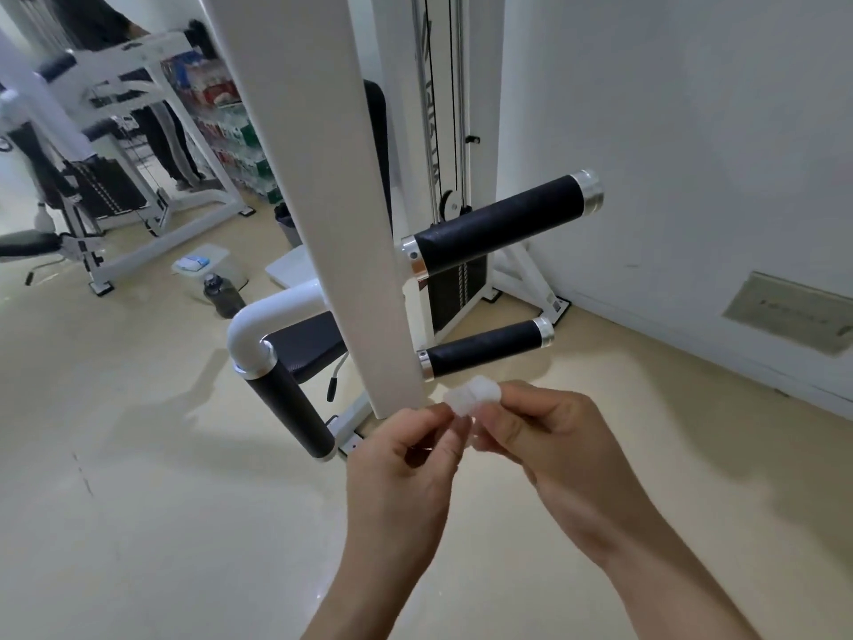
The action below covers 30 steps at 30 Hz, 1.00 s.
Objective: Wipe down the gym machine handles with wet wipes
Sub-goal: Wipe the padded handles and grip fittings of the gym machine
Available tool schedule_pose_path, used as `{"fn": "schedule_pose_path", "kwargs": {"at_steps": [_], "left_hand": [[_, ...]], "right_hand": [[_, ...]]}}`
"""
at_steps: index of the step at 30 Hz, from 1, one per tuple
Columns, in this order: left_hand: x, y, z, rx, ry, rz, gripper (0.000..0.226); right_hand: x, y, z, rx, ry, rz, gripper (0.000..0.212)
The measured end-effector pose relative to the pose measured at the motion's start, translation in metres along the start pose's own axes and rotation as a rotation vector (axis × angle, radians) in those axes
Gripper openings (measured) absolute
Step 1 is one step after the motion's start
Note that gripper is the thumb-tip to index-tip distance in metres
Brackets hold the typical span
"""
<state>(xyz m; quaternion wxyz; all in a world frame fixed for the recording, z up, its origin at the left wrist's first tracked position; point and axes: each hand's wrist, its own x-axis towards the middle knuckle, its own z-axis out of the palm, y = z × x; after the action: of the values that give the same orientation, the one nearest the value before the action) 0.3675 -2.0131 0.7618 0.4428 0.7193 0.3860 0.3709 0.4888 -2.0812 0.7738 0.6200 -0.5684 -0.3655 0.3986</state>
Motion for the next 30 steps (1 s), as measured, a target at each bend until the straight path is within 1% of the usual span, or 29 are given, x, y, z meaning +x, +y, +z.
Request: {"fn": "schedule_pose_path", "kwargs": {"at_steps": [2, 4, 6, 7, 8, 9, 10, 11, 13, 15, 16, 18, 19, 21, 22, 23, 24, 26, 29, 30], "left_hand": [[0.000, -0.001, 0.001, 0.011, 0.034, 0.017, 0.026], [-0.002, 0.002, 0.001, -0.041, -0.004, 0.001, 0.031], [-0.005, 0.005, 0.003, -0.108, -0.074, -0.059, 0.029], [-0.007, 0.005, 0.003, -0.092, -0.089, -0.072, 0.027], [-0.008, 0.003, 0.001, -0.030, -0.071, -0.045, 0.027], [-0.008, -0.001, -0.003, 0.079, -0.028, 0.021, 0.026], [-0.008, -0.004, -0.007, 0.208, 0.020, 0.107, 0.026], [-0.007, -0.006, -0.011, 0.327, 0.057, 0.198, 0.027], [-0.006, -0.009, -0.017, 0.470, 0.128, 0.354, 0.030], [-0.007, -0.001, -0.023, 0.502, 0.245, 0.498, 0.031], [-0.006, 0.007, -0.028, 0.494, 0.309, 0.566, 0.032], [0.000, 0.025, -0.041, 0.486, 0.405, 0.652, 0.039], [0.007, 0.034, -0.046, 0.512, 0.431, 0.658, 0.047], [0.024, 0.041, -0.051, 0.542, 0.406, 0.570, 0.069], [0.033, 0.042, -0.051, 0.523, 0.365, 0.494, 0.079], [0.039, 0.041, -0.050, 0.520, 0.333, 0.438, 0.088], [0.043, 0.037, -0.048, 0.544, 0.319, 0.426, 0.094], [0.049, 0.027, -0.049, 0.614, 0.317, 0.471, 0.095], [0.058, 0.024, -0.054, 0.629, 0.339, 0.492, 0.092], [0.057, 0.025, -0.054, 0.621, 0.345, 0.486, 0.091]], "right_hand": [[0.003, 0.004, 0.001, -0.005, -0.024, -0.025, 0.021], [0.007, 0.007, 0.002, 0.020, 0.027, -0.026, 0.018], [0.010, 0.016, 0.004, -0.029, 0.146, -0.051, 0.021], [0.013, 0.022, 0.006, -0.125, 0.227, -0.100, 0.022], [0.015, 0.027, 0.008, -0.246, 0.323, -0.170, 0.019], [0.019, 0.031, 0.011, -0.368, 0.412, -0.256, 0.015], [0.022, 0.033, 0.014, -0.473, 0.475, -0.342, 0.016], [0.025, 0.035, 0.017, -0.569, 0.489, -0.408, 0.021], [0.033, 0.038, 0.026, -0.801, 0.426, -0.445, 0.027], [0.035, 0.044, 0.036, -1.040, 0.365, -0.422, 0.016], [0.035, 0.046, 0.040, -1.094, 0.355, -0.411, 0.013], [0.036, 0.048, 0.037, -1.104, 0.395, -0.375, 0.018], [0.038, 0.047, 0.034, -1.095, 0.447, -0.358, 0.023], [0.045, 0.044, 0.033, -1.103, 0.522, -0.337, 0.021], [0.047, 0.042, 0.038, -1.129, 0.503, -0.327, 0.018], [0.048, 0.043, 0.046, -1.152, 0.447, -0.319, 0.015], [0.046, 0.044, 0.055, -1.148, 0.392, -0.316, 0.012], [0.048, 0.048, 0.059, -1.114, 0.371, -0.309, 0.013], [0.062, 0.043, 0.042, -1.140, 0.515, -0.242, 0.020], [0.064, 0.037, 0.042, -1.124, 0.535, -0.222, 0.021]]}}
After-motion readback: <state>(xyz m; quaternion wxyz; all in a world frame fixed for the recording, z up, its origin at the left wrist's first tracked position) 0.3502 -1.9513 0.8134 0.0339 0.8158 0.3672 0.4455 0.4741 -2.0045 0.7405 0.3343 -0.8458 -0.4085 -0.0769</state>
